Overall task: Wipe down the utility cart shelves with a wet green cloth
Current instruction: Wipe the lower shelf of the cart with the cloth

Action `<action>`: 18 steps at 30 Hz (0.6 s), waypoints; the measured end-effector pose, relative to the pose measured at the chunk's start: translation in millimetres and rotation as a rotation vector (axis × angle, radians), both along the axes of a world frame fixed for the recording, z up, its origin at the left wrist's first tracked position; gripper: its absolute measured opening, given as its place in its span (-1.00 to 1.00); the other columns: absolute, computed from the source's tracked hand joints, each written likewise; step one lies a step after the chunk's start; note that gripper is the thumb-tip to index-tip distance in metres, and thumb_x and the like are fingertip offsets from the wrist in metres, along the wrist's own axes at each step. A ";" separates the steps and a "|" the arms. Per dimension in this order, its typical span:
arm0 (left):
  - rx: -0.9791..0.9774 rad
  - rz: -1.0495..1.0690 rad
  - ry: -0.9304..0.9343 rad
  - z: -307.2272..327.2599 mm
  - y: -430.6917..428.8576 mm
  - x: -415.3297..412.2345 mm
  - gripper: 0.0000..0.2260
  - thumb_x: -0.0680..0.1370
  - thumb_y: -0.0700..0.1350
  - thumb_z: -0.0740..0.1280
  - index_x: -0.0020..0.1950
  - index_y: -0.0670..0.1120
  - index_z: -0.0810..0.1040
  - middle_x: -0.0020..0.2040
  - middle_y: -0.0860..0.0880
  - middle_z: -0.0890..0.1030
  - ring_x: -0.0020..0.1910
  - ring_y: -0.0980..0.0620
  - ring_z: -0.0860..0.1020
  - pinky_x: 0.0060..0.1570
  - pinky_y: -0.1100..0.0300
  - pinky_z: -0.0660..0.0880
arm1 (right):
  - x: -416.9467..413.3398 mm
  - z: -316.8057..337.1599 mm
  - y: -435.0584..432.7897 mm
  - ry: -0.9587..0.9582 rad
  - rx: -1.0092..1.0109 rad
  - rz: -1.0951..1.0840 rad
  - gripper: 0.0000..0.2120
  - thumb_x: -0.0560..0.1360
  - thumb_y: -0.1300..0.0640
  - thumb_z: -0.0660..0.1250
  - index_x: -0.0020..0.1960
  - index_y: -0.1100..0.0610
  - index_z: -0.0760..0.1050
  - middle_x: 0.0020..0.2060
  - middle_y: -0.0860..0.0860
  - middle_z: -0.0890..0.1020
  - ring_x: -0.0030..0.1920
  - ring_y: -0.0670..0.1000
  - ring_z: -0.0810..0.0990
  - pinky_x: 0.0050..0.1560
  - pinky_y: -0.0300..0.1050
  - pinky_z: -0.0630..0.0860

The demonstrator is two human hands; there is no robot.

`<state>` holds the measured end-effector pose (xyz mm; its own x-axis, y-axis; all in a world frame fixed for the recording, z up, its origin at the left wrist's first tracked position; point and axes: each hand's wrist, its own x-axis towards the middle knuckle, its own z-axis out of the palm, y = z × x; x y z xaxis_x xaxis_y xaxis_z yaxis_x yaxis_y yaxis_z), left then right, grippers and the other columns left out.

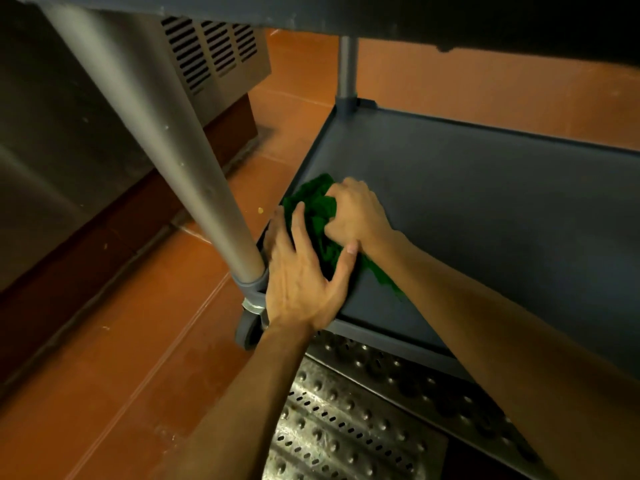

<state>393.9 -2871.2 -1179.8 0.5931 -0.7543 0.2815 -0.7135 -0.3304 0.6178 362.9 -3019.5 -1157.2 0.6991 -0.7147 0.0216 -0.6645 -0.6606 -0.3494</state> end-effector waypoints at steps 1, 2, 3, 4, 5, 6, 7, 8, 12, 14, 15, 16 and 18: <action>-0.001 0.004 0.002 -0.4 0.0 0.0 -0.18 0.52 0.45 0.03 0.63 -0.02 -0.02 0.63 -0.17 0.01 0.60 -0.12 0.05 0.53 -0.01 0.09 | 9.0 0.0 -7.2 0.005 -0.027 -0.020 -0.54 0.38 0.14 0.37 0.28 0.13 0.49 0.16 0.10 0.48 0.20 0.16 0.44 0.19 0.00 0.40; -0.003 0.007 0.006 -0.8 0.1 0.0 -0.17 0.51 0.46 0.02 0.63 -0.02 -0.02 0.63 -0.17 0.00 0.60 -0.11 0.04 0.53 0.02 0.07 | 17.2 -0.4 -14.3 0.013 -0.062 -0.041 -0.54 0.41 0.13 0.38 0.30 0.13 0.48 0.19 0.10 0.47 0.22 0.16 0.43 0.22 0.02 0.40; -0.005 0.008 0.008 -1.1 0.0 0.0 -0.16 0.51 0.46 0.01 0.63 -0.02 -0.02 0.63 -0.16 -0.01 0.60 -0.11 0.03 0.54 0.04 0.06 | 24.7 -2.3 -20.9 0.012 -0.083 -0.064 -0.54 0.43 0.12 0.38 0.32 0.14 0.47 0.22 0.11 0.46 0.24 0.17 0.42 0.25 0.04 0.39; -0.010 0.009 0.006 -1.2 -0.1 0.0 -0.16 0.51 0.46 0.01 0.63 -0.02 -0.02 0.63 -0.17 -0.02 0.61 -0.11 0.03 0.55 0.03 0.07 | 31.4 -4.6 -26.2 0.010 -0.081 -0.087 -0.54 0.45 0.12 0.37 0.34 0.15 0.44 0.26 0.12 0.45 0.27 0.18 0.40 0.28 0.06 0.39; -0.016 0.009 0.004 -1.2 -0.1 0.1 -0.17 0.52 0.45 0.03 0.63 -0.02 -0.02 0.64 -0.17 -0.03 0.61 -0.12 0.03 0.56 0.01 0.09 | 37.1 -7.4 -30.0 0.008 -0.059 -0.101 -0.52 0.48 0.13 0.35 0.38 0.16 0.40 0.33 0.11 0.43 0.32 0.19 0.37 0.32 0.06 0.37; -0.022 0.009 0.008 -1.4 -0.2 0.3 -0.17 0.52 0.44 0.05 0.63 -0.02 -0.03 0.64 -0.16 -0.03 0.61 -0.12 0.03 0.56 0.00 0.10 | 41.7 -9.3 -31.9 0.012 -0.033 -0.101 -0.48 0.50 0.14 0.33 0.44 0.15 0.35 0.39 0.10 0.39 0.39 0.19 0.33 0.37 0.07 0.34; -0.027 0.011 0.015 -1.8 -0.8 0.6 -0.18 0.53 0.43 0.06 0.63 -0.02 -0.03 0.64 -0.15 -0.04 0.61 -0.11 0.03 0.56 0.01 0.11 | 45.4 -10.5 -32.9 0.022 -0.021 -0.082 -0.45 0.52 0.14 0.31 0.49 0.14 0.31 0.45 0.08 0.36 0.44 0.18 0.28 0.41 0.07 0.29; -0.030 0.016 0.018 -2.6 -1.1 0.9 -0.18 0.53 0.42 0.07 0.63 -0.01 -0.03 0.64 -0.14 -0.04 0.62 -0.10 0.02 0.56 0.01 0.11 | 47.8 -11.2 -32.5 0.035 -0.022 -0.050 -0.43 0.52 0.15 0.29 0.51 0.12 0.29 0.48 0.06 0.33 0.46 0.17 0.26 0.44 0.06 0.24; -0.066 0.031 -0.008 -4.7 -0.2 1.4 -0.24 0.57 0.38 0.03 0.62 -0.06 0.04 0.62 -0.15 0.05 0.61 -0.08 0.04 0.54 -0.06 0.16 | 42.7 -8.3 -24.7 0.055 -0.018 0.071 -0.44 0.51 0.18 0.28 0.51 0.05 0.33 0.50 -0.01 0.33 0.47 0.16 0.24 0.45 0.05 0.19; -0.083 0.029 -0.025 -4.9 -0.3 0.9 -0.26 0.59 0.36 0.02 0.61 -0.10 0.08 0.61 -0.18 0.09 0.61 -0.10 0.07 0.53 -0.08 0.17 | 34.3 -3.8 -18.9 0.067 -0.012 0.140 -0.42 0.49 0.22 0.26 0.50 0.02 0.35 0.50 -0.04 0.34 0.47 0.16 0.26 0.43 0.07 0.23; -0.088 0.029 -0.032 -5.3 -0.2 0.9 -0.26 0.60 0.35 0.02 0.61 -0.12 0.10 0.60 -0.20 0.11 0.61 -0.10 0.08 0.53 -0.08 0.16 | 29.8 -0.7 -14.5 0.069 -0.007 0.180 -0.41 0.47 0.25 0.24 0.49 0.00 0.35 0.50 -0.07 0.34 0.46 0.16 0.27 0.43 0.07 0.24; -0.093 0.030 -0.036 -5.5 0.1 1.1 -0.27 0.60 0.34 0.01 0.60 -0.14 0.11 0.59 -0.20 0.13 0.60 -0.11 0.09 0.52 -0.08 0.16 | 25.2 1.7 -9.2 0.072 0.005 0.214 -0.39 0.46 0.29 0.23 0.49 -0.03 0.36 0.49 -0.09 0.36 0.45 0.14 0.28 0.43 0.06 0.25; -0.111 0.026 -0.035 -5.6 -0.2 1.7 -0.28 0.62 0.32 0.01 0.59 -0.17 0.14 0.58 -0.20 0.17 0.60 -0.10 0.11 0.51 -0.09 0.18 | 17.4 4.0 1.5 0.085 0.058 0.252 -0.36 0.44 0.33 0.21 0.46 -0.10 0.38 0.43 -0.10 0.44 0.41 0.10 0.33 0.41 0.00 0.26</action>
<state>395.6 -2871.4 -1185.4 0.6008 -0.7018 0.3828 -0.7270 -0.2805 0.6267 380.3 -3018.0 -1153.2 0.8529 -0.5158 -0.0807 -0.5098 -0.7896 -0.3415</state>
